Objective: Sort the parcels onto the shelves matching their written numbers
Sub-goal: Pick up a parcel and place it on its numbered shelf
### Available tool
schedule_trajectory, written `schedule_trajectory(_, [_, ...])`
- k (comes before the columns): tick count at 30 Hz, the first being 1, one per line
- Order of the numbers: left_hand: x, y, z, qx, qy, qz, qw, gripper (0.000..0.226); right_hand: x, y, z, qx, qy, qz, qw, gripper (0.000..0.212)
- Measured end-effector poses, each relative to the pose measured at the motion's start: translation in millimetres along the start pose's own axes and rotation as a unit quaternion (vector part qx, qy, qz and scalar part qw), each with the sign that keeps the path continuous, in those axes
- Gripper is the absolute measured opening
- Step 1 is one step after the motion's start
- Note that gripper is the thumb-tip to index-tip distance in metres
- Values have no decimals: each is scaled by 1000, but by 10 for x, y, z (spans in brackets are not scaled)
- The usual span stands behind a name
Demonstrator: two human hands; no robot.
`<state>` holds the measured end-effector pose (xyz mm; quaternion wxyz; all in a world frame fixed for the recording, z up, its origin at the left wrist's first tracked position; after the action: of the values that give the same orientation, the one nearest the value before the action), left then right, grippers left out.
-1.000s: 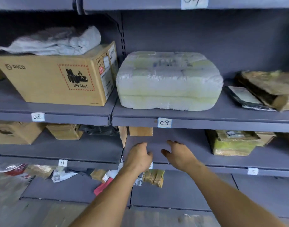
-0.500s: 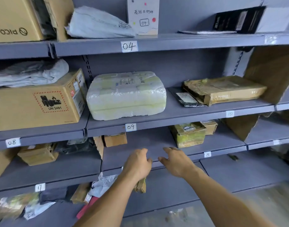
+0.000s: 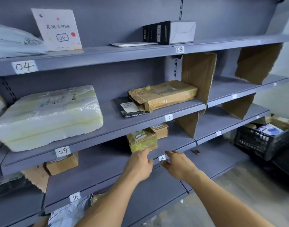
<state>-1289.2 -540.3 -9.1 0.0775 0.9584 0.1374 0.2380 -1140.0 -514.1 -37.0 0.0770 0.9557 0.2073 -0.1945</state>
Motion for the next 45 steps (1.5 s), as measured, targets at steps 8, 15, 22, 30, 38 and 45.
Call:
schedule_trajectory(8, [1365,-75,664,-64,-28,74,995,48,1381,585,-506,36,-10,110,993,57])
schedule_trajectory(15, [2443,-73,1236,-115,-48,158,980,52,2379,1147,-838,71,-18,205,976,57])
schedule_trajectory(22, [3295,-331,1770,-151,-77,233,958,50,3184,1327,-1017,100,-33,282,954,43])
schedule_trajectory(30, [4253,-727,2176,-193,-103,313,924,45,3969,1324,-1428,146,-28,355,923,40])
schedule_trajectory(38, [5185,-862,2744,-230,-130,384,885,48,4692,1591,-1607,178,-43,441,879,37])
schedule_trajectory(45, [5964,-782,3303,-252,-147,418,861,50,5453,1996,-1704,195,-66,491,847,47])
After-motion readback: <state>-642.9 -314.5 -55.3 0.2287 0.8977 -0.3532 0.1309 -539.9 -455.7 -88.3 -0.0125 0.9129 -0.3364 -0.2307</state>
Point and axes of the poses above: each hand's wrist, its own y-axis away from the middle knuckle, its own z-axis out of the palm, x = y × z, the point moved 9 cm from there along -y, towards the middle knuckle, and after that the axes turned 14 degrees about -z, right-handed, at the moved point
